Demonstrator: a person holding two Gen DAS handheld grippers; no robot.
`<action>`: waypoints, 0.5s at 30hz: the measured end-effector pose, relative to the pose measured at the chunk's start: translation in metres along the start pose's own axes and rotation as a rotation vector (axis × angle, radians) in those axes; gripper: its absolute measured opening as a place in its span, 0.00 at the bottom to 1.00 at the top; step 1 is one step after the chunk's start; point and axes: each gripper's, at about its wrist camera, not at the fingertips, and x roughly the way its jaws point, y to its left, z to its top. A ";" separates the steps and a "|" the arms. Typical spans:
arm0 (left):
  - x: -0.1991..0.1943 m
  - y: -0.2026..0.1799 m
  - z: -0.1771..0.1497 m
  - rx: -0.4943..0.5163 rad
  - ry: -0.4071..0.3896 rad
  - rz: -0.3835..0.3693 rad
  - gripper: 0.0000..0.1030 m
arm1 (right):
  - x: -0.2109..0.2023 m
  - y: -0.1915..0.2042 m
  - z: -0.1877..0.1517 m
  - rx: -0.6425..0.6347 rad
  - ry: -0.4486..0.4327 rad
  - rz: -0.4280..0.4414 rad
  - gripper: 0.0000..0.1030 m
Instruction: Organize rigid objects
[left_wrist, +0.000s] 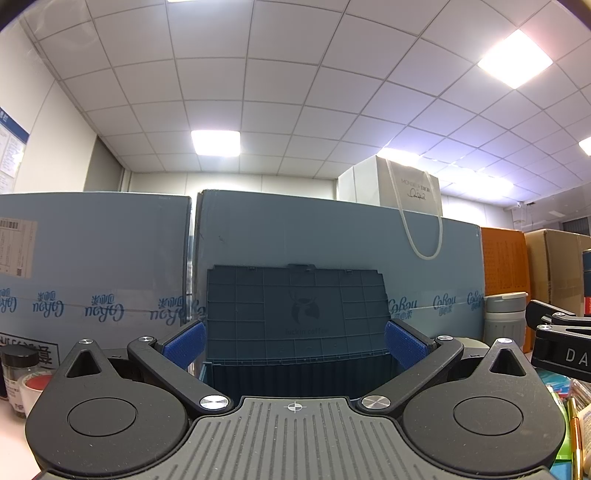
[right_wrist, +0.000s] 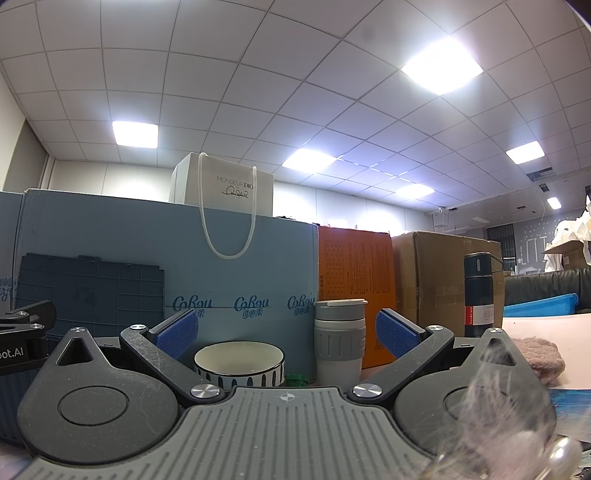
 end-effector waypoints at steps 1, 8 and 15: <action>0.000 0.000 0.000 0.000 0.000 0.000 1.00 | 0.000 0.000 0.000 0.000 0.000 0.000 1.00; -0.001 -0.002 0.001 0.004 -0.006 -0.003 1.00 | 0.000 0.000 0.000 0.000 0.001 0.000 1.00; -0.006 -0.002 0.000 0.008 -0.031 -0.008 1.00 | 0.000 0.000 -0.001 0.000 -0.001 -0.001 1.00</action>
